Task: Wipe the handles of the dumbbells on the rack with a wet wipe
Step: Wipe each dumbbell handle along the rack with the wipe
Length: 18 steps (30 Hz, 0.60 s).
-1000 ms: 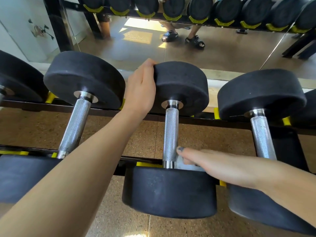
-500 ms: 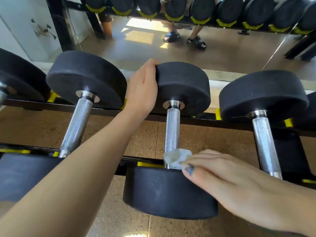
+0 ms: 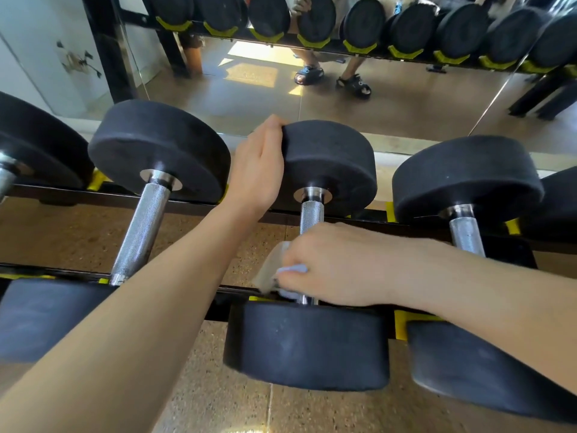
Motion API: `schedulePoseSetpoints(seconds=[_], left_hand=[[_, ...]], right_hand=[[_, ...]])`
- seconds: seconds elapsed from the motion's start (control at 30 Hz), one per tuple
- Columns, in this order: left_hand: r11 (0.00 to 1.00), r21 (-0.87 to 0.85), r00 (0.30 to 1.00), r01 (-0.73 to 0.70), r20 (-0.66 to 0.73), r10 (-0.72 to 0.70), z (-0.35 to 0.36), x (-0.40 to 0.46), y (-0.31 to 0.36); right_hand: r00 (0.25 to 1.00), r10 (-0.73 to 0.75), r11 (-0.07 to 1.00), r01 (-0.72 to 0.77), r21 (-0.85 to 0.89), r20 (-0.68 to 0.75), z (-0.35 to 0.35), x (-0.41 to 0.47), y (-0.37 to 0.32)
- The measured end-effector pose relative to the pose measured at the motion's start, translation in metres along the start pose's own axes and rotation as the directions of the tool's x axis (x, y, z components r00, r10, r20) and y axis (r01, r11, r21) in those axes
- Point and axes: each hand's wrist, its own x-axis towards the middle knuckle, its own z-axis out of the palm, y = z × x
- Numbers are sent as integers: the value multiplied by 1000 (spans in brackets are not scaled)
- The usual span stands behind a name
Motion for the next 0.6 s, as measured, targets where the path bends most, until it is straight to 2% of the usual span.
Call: schedulePoseSetpoints(seconds=[0.07,0.17,0.33,0.4,0.5,0.6], left_hand=[[1000,1,1000,-5,-1,5,-1,0,1],[1000,-7,1000,-10,-4,9,-2,-1,2],[999,-37,1000,-13,-5,12,-2,-3,5],[999,-44,1000,-5,-1,5,-2,-3,6],[999,-42,1000,-2,-4,2,-3,-3,6],[999,-39,1000,-4,-3,4,-3,-1,4]], right_hand=[[997,-3,999,-1,-45,-79,-3,-8,0],[961,-53,976,-8,-219,-270,2,-16,18],[918,-30,962,-82,-261,-396,-1,-7,39],[895,-16,975,-85,-206,-447,9,-9,30],[878,5,999,-23,-32,-478,23,-18,17],[941,-11,970,92,225,-337,16,-30,17]])
